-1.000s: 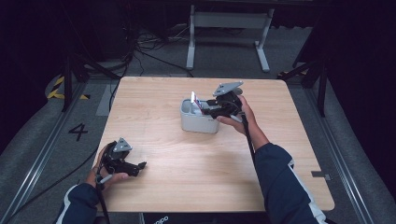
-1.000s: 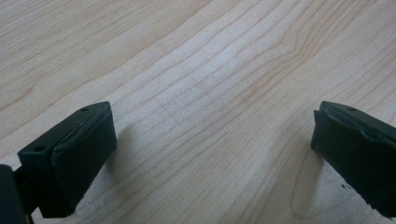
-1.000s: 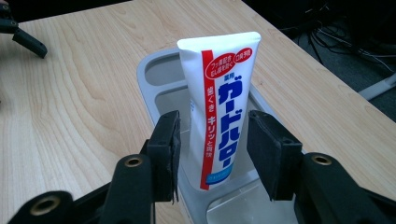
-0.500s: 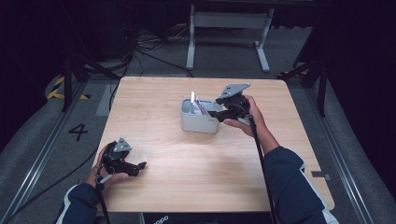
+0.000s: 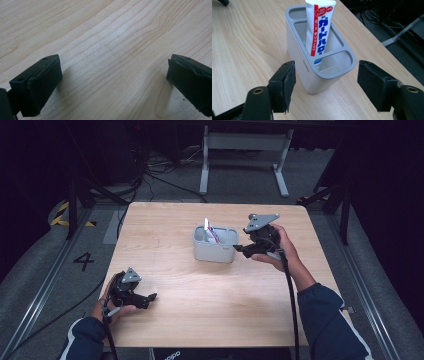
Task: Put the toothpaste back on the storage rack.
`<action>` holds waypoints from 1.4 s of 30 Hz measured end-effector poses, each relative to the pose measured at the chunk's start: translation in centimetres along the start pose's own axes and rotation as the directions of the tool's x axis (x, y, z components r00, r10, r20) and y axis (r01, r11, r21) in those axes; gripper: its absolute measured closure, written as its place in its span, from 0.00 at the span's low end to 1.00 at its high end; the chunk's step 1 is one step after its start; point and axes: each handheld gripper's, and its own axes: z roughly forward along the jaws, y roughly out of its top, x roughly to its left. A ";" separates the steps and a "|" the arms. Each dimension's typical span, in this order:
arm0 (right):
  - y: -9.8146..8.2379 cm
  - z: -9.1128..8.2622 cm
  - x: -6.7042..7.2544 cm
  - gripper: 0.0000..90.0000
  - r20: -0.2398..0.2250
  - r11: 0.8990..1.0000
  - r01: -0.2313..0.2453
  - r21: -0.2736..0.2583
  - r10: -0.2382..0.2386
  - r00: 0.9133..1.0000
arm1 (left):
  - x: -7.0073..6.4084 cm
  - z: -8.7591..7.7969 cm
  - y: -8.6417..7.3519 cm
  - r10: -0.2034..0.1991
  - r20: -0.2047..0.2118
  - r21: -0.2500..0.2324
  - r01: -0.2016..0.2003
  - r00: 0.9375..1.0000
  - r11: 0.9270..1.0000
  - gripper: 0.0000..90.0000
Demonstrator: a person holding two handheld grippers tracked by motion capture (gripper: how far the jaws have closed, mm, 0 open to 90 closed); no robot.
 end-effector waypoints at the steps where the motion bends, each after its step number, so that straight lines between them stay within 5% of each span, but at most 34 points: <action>1: -0.1 -0.3 0.0 0.34 0.004 1.000 -0.001 0.001 0.001 1.000 | 0.0 0.0 0.0 0.000 0.000 0.000 0.000 1.000 1.000 0.01; 19: -3.9 -2.2 0.9 0.33 0.053 0.999 0.017 0.042 -0.019 0.998 | 0.0 0.0 0.0 0.004 -0.003 0.001 -0.004 1.000 1.000 0.01; 42: -11.2 -4.7 1.4 0.34 0.106 0.997 -0.047 0.064 0.040 0.994 | 0.0 0.0 0.0 0.009 -0.011 -0.003 -0.009 1.000 1.000 0.01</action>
